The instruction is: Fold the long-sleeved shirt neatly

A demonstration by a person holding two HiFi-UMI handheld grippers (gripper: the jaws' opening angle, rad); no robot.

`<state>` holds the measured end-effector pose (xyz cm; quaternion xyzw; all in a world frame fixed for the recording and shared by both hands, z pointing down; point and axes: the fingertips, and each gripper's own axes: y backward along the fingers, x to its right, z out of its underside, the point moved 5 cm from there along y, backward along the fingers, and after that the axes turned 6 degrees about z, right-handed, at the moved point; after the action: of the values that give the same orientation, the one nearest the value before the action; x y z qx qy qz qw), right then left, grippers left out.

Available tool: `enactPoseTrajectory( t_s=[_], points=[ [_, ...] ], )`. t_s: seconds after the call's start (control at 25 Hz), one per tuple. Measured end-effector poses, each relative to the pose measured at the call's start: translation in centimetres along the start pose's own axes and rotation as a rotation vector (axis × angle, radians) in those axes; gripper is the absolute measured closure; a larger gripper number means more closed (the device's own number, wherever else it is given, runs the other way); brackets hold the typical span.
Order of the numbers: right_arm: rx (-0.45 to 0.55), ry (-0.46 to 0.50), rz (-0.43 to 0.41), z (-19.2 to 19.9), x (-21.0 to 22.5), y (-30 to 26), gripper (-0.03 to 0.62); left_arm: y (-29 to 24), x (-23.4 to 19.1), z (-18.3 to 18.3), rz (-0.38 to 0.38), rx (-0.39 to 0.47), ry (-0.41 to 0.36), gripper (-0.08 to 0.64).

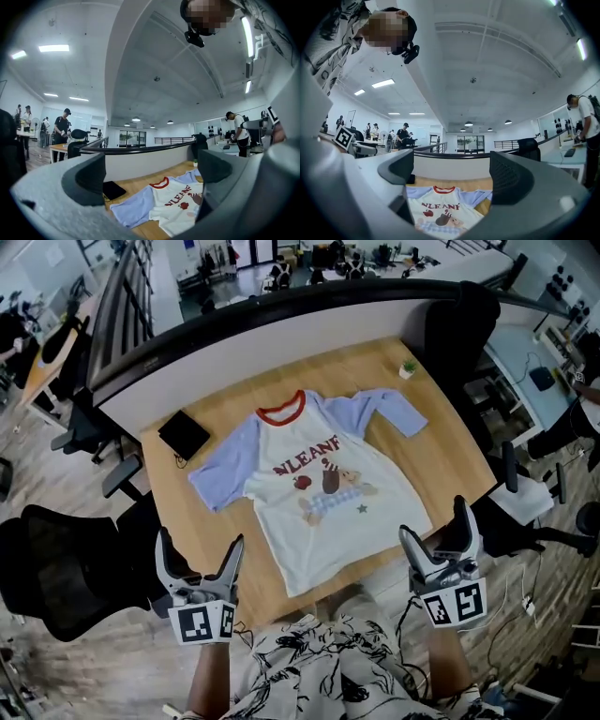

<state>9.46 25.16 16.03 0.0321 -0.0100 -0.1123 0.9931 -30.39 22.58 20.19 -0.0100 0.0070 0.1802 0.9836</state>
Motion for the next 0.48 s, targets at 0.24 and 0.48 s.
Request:
enactPoseTrajectory(
  t_s=[0.24, 0.48],
  points=[
    [-0.031, -0.035, -0.119, 2.8, 2.9, -7.4, 0.093, -2.5, -0.1, 1.8, -0.131, -0.040, 0.014, -0.041],
    [-0.066, -0.034, -0.312, 4.0, 6.3, -14.7, 0.092, -4.3, 2.4, 2.7, -0.291, -0.064, 0.054, -0.040]
  ],
)
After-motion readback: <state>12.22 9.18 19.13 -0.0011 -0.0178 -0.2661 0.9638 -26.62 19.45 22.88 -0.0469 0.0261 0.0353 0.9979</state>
